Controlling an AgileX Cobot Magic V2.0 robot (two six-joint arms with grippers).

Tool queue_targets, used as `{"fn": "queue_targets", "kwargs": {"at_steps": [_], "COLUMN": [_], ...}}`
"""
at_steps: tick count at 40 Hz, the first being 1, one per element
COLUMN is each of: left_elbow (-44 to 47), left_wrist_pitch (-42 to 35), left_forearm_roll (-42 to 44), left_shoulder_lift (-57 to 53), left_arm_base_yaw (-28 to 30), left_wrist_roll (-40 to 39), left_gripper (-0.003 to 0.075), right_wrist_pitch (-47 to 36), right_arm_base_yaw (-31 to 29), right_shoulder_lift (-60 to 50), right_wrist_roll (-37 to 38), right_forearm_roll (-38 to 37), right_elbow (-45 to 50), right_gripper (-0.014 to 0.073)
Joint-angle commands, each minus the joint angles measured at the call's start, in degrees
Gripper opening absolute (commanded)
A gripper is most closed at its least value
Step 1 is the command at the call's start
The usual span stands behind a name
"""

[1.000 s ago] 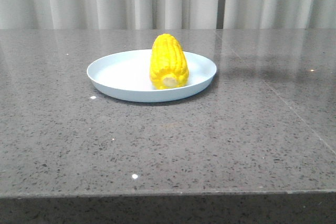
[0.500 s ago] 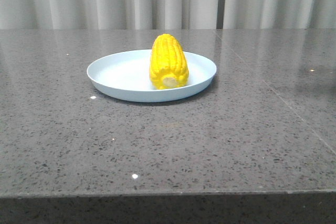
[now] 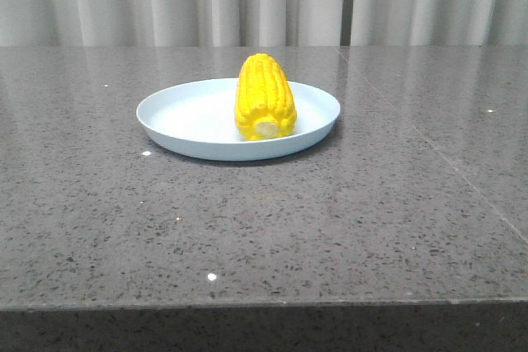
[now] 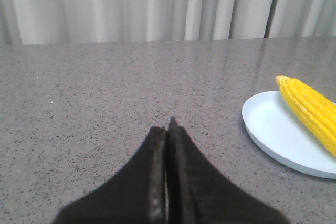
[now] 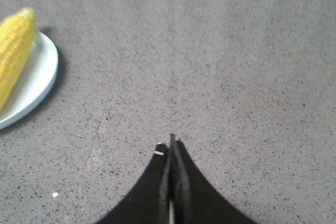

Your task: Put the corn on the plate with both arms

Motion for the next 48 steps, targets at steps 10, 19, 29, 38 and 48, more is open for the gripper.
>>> {"fn": "queue_targets", "kwargs": {"at_steps": [10,19,29,38,48], "left_elbow": [-1.61,-1.61,-1.61,-1.61,0.58], "left_wrist_pitch": [-4.67,-4.67,-4.67,-4.67,-5.18], "left_forearm_roll": [-0.04,-0.04,-0.04,0.19,0.30], "left_shoulder_lift": [0.53,0.53,0.53,0.53,-1.83], "left_arm_base_yaw": [0.18,0.18,0.18,0.18,1.06], "left_wrist_roll": [0.08,0.08,0.08,0.08,0.08], "left_gripper": [-0.0013,-0.0013,-0.0013,-0.0013,-0.0013], "right_wrist_pitch": [-8.86,-8.52,-8.52,-8.52,-8.52], "right_arm_base_yaw": [-0.30,-0.30,-0.30,-0.30,-0.30], "right_shoulder_lift": [-14.37,-14.55,-14.55,-14.55,-14.55], "right_wrist_roll": [-0.70,-0.70,-0.70,-0.70,-0.70], "right_forearm_roll": [-1.84,-1.84,-1.84,-1.84,-1.84], "right_elbow": [6.39,6.38,6.38,6.38,6.38], "right_gripper": [-0.0060,-0.0060,-0.0060,-0.0060,-0.0060]}}
